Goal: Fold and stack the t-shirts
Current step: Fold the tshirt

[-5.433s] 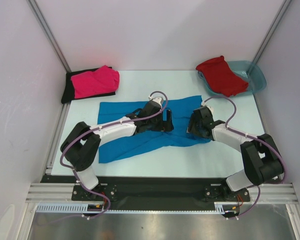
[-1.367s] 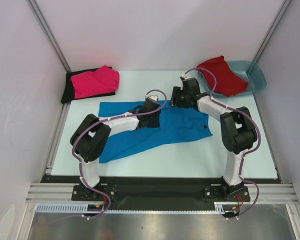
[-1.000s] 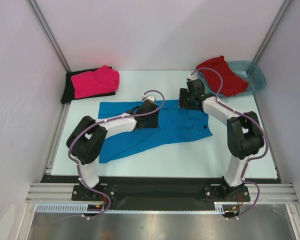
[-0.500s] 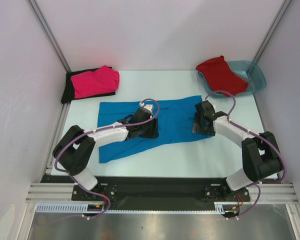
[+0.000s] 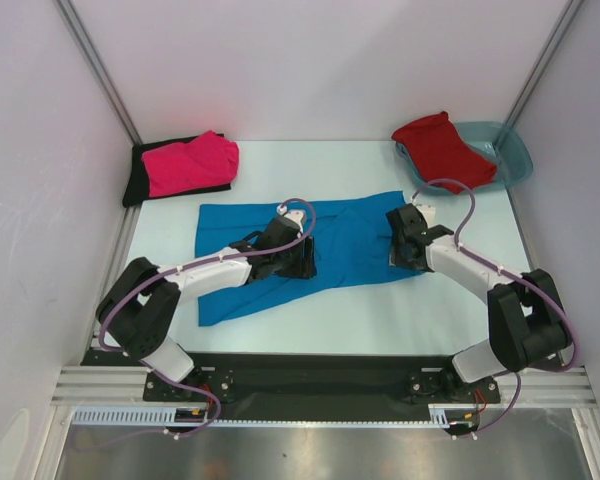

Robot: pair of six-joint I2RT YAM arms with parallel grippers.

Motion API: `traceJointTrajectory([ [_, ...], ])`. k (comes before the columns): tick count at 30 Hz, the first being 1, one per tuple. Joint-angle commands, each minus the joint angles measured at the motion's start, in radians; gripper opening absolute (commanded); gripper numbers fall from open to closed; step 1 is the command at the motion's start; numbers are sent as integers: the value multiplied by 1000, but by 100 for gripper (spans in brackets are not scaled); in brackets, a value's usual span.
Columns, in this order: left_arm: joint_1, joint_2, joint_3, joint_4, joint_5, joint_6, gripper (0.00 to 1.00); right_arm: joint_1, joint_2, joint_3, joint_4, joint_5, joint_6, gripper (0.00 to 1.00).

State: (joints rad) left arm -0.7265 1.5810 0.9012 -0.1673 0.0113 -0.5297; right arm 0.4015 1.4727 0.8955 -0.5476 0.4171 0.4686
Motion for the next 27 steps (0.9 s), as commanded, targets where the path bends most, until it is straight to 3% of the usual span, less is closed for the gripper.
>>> traceJointTrajectory([
  [1,-7,-32,7,5,3,25,64,8,34,46,-26,100,-12,66],
  [5,-8,-44,-2,3,-10,31,71,-3,63,36,14,101,16,67],
  [12,-8,-49,-7,-8,-8,40,71,-18,126,49,63,95,61,62],
  [15,-8,-46,-7,-9,-10,40,71,-18,146,53,63,94,62,46],
  [17,-8,-42,-8,-8,-10,39,71,-18,146,43,61,95,62,26],
  [21,-8,-33,-7,-8,-10,39,71,-16,120,20,34,124,76,1],
  [27,-8,-21,-5,-12,-8,46,71,2,6,-10,-89,199,171,0],
])
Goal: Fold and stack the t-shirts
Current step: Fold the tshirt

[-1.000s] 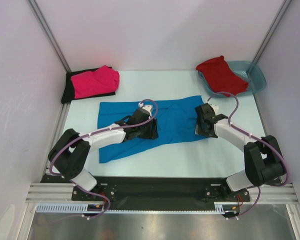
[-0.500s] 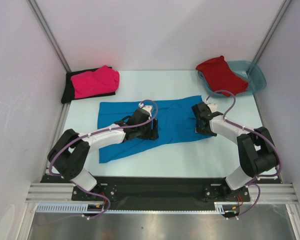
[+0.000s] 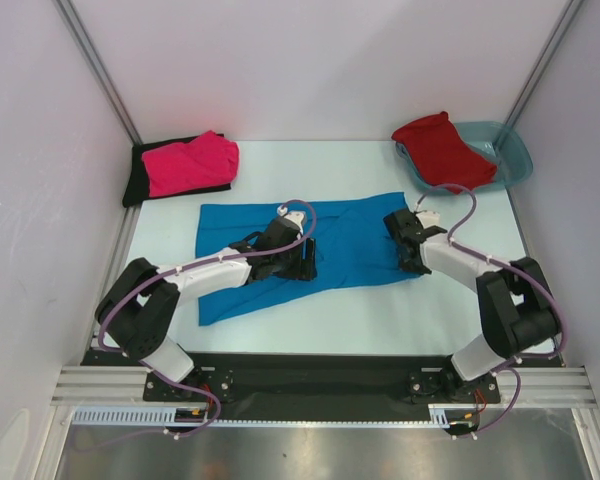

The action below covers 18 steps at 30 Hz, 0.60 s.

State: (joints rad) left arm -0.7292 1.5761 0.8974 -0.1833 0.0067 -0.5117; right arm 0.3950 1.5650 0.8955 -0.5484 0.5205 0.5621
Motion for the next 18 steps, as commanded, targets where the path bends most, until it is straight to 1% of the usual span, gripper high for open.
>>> traceJointTrajectory([
  [1,-6,-16,0,1,-4,32,71,11,-120,-21,-128,98,90,0],
  [4,-6,-18,-2,-5,-4,35,71,18,-160,-33,-212,98,136,0],
  [6,-6,-24,-8,-7,-1,38,71,25,-178,-50,-238,108,148,0],
  [7,-6,-24,-11,-8,-1,39,71,25,-184,-56,-258,107,148,3],
  [9,-6,-25,-15,-12,1,47,72,27,-186,-55,-281,86,160,4],
  [10,-6,-25,-17,-16,-1,47,71,39,-186,-52,-282,69,139,13],
  [11,-6,-25,-18,-18,1,53,71,54,-169,-32,-304,58,156,16],
  [12,-6,-27,-20,-24,-1,53,72,67,-158,-23,-333,65,174,16],
  [15,-6,-33,-31,-30,3,62,71,103,-132,-23,-396,78,219,21],
  [16,-6,-36,-35,-30,-1,64,71,113,-126,-18,-409,73,234,33],
  [18,-6,-48,-48,-36,-5,65,71,149,-122,-4,-435,88,297,43],
])
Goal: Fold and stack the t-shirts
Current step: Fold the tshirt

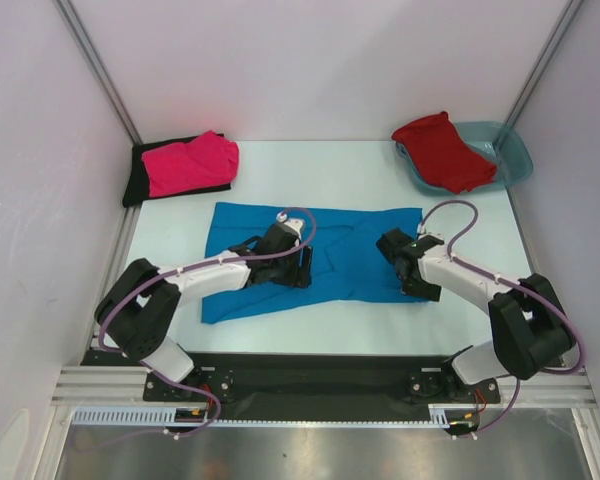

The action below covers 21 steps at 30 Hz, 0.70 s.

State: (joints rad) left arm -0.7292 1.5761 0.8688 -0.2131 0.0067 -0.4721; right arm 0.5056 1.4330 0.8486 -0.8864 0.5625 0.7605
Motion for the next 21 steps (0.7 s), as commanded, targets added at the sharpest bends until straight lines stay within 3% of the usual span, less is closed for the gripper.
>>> traceJointTrajectory([
  [1,-6,-69,-27,-18,-69,20,72,57,4,49,-118,75,118,54],
  [3,-6,-102,-50,-31,-135,10,73,102,-29,72,-128,99,146,69],
  [4,-6,-119,-57,-55,-177,3,88,114,-51,81,-118,106,140,78],
  [5,-6,-167,-66,-65,-260,-8,100,126,-72,87,-105,106,125,79],
  [9,-6,-316,-151,-107,-376,-57,100,155,-215,112,66,65,-27,83],
  [13,-6,-456,-241,-141,-405,-170,100,152,-259,99,285,-91,-179,83],
  [15,-6,-516,-284,-167,-427,-216,100,151,-240,104,378,-150,-219,84],
  [21,-9,-649,-392,-321,-461,-451,100,154,-60,173,429,-286,-283,84],
])
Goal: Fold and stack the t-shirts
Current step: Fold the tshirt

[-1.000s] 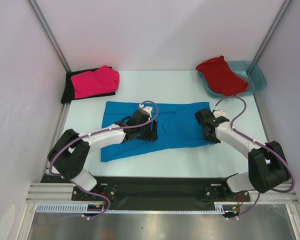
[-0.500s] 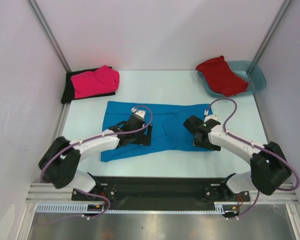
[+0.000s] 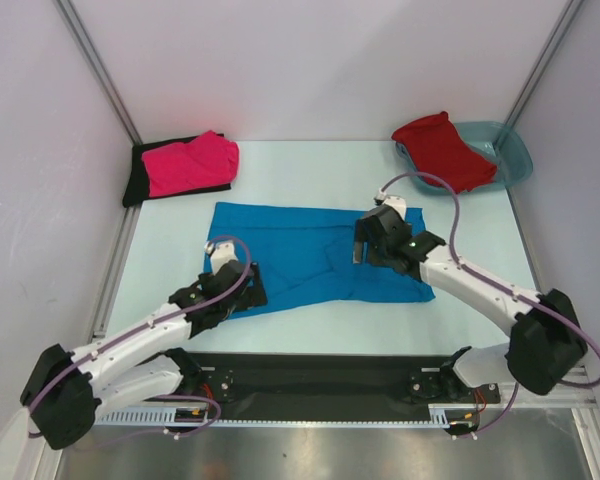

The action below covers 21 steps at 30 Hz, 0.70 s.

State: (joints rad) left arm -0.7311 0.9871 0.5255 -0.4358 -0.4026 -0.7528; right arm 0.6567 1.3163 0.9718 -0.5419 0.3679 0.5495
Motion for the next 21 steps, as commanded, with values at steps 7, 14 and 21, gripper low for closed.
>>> traceJointTrajectory([
  [7,-8,-295,-99,-294,-209,-439,98,1,124,65,106,-168,-131,84],
  [14,-8,-470,-94,-484,-344,-607,95,-23,110,64,106,-195,-160,84],
  [21,-8,-381,-85,-583,-346,-681,93,-40,90,48,102,-208,-169,84],
])
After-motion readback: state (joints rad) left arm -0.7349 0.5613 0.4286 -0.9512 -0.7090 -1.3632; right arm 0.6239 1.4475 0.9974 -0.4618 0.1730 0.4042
